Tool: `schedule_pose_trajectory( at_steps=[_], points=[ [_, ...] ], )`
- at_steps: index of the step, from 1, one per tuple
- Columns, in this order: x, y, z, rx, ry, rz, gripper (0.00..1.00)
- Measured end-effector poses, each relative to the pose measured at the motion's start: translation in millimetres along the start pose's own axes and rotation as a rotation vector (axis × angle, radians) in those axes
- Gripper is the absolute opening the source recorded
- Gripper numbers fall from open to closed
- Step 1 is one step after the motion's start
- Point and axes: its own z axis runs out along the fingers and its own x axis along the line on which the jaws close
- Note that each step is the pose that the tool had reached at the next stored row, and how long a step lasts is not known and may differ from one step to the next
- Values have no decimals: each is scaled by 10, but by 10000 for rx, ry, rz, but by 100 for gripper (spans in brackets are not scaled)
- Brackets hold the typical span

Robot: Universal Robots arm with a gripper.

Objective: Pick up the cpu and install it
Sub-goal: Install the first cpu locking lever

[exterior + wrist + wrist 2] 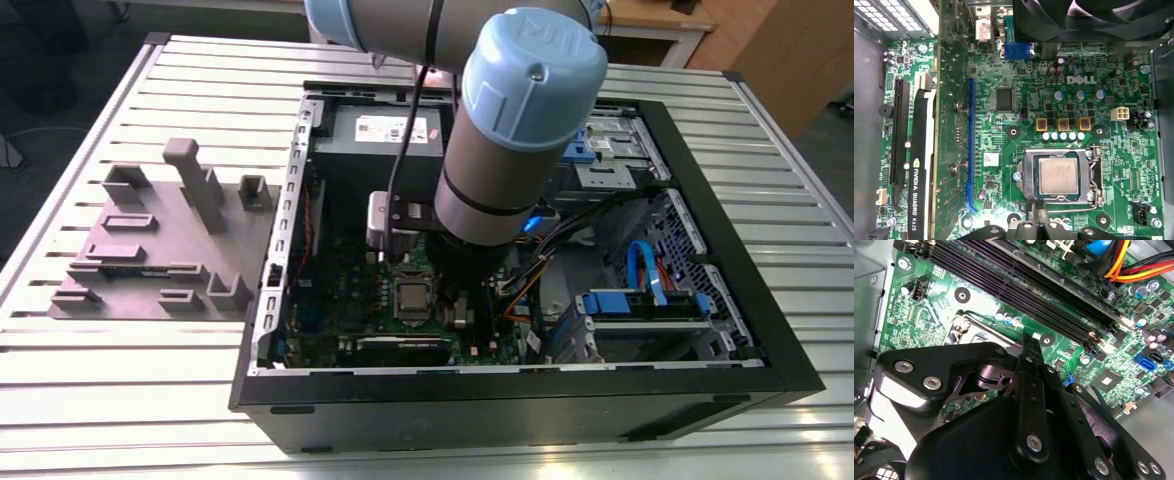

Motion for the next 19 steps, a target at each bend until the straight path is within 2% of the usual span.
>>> schedule_pose_trajectory(
  at_steps=[12,19],
  points=[
    [10,-5,53,-1,6,-54,11],
    [9,-41,59,0,4,-53,11]
  ],
)
